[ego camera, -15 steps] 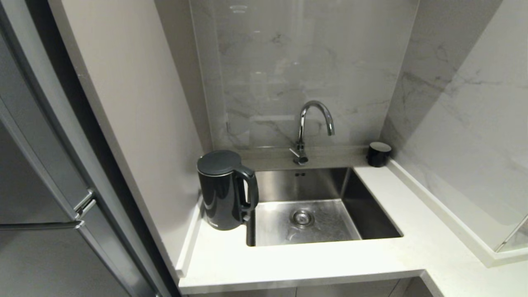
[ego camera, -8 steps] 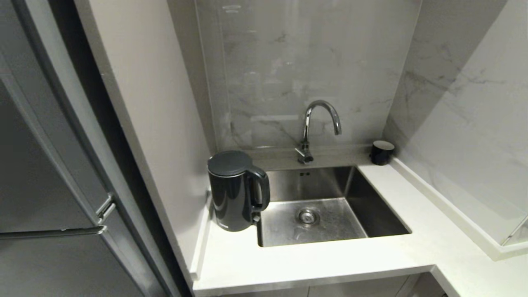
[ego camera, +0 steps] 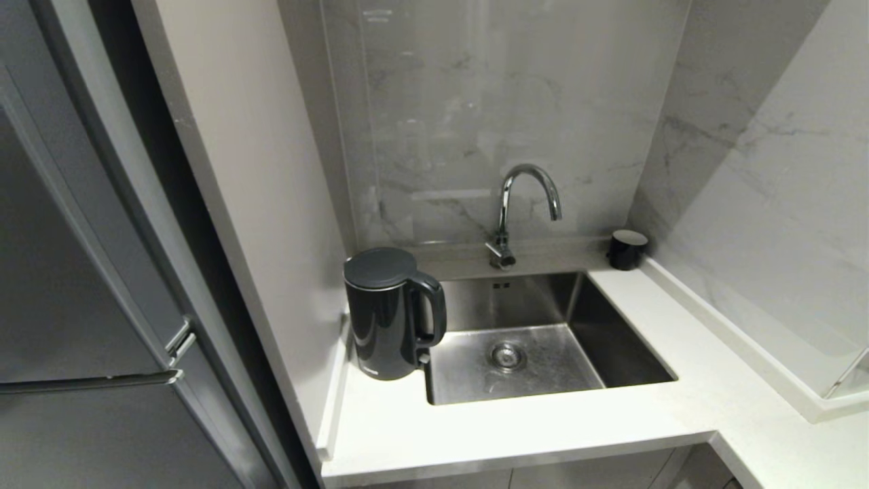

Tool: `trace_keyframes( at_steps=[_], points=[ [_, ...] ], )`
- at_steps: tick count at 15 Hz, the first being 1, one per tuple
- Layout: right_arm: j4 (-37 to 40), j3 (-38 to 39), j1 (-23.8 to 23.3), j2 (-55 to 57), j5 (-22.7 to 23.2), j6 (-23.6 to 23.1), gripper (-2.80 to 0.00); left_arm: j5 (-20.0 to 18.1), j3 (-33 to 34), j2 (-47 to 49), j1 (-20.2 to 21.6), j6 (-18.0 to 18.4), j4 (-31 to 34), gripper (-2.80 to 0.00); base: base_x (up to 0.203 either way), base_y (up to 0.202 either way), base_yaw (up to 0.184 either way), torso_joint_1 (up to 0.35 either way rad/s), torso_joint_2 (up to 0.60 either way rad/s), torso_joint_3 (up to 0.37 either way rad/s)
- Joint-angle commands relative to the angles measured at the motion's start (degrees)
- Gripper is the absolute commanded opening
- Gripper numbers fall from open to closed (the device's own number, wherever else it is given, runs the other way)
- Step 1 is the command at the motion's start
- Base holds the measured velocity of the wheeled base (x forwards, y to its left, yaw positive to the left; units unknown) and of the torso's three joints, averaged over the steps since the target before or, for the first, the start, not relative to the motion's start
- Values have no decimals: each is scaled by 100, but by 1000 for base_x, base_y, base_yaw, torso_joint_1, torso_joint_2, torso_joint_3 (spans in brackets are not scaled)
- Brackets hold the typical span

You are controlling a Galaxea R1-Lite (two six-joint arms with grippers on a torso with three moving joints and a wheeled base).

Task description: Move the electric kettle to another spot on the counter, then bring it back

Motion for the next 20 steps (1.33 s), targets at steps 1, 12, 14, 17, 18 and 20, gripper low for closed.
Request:
trace_keyframes(
  at_steps=[1, 12, 14, 17, 18, 20],
  points=[
    [1, 0, 0, 0, 3, -3, -280, -2, -1, 11, 2, 1, 5, -280, 0, 0, 0, -124, 290, 154],
    [7, 0, 0, 9, 3, 6, -280, -2, -1, 11, 2, 1, 5, -280, 0, 0, 0, -129, 316, 185],
    [5, 0, 0, 9, 3, 6, -280, -2, -1, 11, 2, 1, 5, -280, 0, 0, 0, -127, 327, 197],
    [5, 0, 0, 9, 3, 6, -280, -2, -1, 11, 2, 1, 5, -280, 0, 0, 0, -123, 333, 201],
    [-2, 0, 0, 9, 3, 6, -280, -2, -1, 11, 2, 1, 5, -280, 0, 0, 0, -129, 345, 213],
    [-2, 0, 0, 9, 3, 6, -280, -2, -1, 11, 2, 1, 5, -280, 0, 0, 0, -132, 352, 224]
  ],
)
